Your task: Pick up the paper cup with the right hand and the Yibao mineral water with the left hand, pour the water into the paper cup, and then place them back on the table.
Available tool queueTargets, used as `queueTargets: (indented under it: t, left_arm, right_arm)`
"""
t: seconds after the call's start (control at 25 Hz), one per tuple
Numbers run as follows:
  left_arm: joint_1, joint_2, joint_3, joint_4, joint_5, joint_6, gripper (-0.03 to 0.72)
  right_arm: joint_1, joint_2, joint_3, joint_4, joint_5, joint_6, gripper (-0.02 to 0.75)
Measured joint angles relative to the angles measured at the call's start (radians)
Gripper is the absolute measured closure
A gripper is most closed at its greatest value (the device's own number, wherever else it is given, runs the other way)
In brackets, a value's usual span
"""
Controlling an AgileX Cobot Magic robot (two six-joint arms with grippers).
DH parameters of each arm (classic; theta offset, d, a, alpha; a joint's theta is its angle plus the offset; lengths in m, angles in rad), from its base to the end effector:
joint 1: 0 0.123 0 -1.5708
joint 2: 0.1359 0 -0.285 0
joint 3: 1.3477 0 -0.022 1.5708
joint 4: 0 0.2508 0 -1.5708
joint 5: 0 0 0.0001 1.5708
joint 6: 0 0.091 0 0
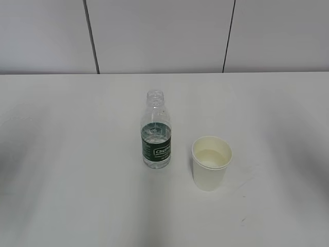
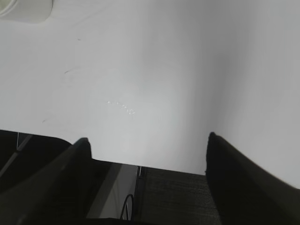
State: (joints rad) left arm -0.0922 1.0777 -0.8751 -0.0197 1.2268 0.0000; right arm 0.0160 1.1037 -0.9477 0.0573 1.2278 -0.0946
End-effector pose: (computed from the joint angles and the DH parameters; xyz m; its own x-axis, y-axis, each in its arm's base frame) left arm 0.1717 -0.0176 0.2943 -0.9705 0.0831 -0.2265 0.0898 0.9958 -0.0196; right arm 0.1835 0.0078 0.3097 -0.9573 -0.0905 -0.2744 -0.1029 0.9942 0.0313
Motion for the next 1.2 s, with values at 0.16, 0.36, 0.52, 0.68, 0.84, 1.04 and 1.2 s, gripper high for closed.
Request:
queueTargets:
  t: [0.16,0.36,0.52,0.68,0.84,1.04,1.2]
  left_arm:
    - [0.000,-0.129,0.050,-0.003,0.006,0.000,0.209]
    - [0.000,-0.288,0.118,-0.003,0.012,0.000,0.209]
    - [0.000,-0.410,0.183,-0.003,0.015,0.000,0.209]
    - [0.000,-0.527,0.266,-0.026,0.018,0.000,0.209]
    - [0.000,-0.646,0.307,-0.033,0.030,0.000,0.209]
    - [0.000,-0.791,0.310,-0.033,0.037,0.000,0.209]
    - [0.000,-0.906,0.310,-0.033,0.041,0.000,0.217]
  right_arm:
    - [0.000,-0.097,0.081,0.000,0.000,0.000,0.151]
    - [0.000,-0.216,0.170,0.000,0.001,0.000,0.151]
    - [0.000,-0.313,0.236,0.000,0.002,0.000,0.152]
    - [0.000,-0.434,0.295,0.000,0.009,0.000,0.152]
    - [0.000,-0.545,0.330,0.000,0.018,0.000,0.152]
    - [0.000,-0.677,0.366,0.000,0.023,0.000,0.152]
    - [0.000,-0.772,0.405,0.000,0.030,0.000,0.152]
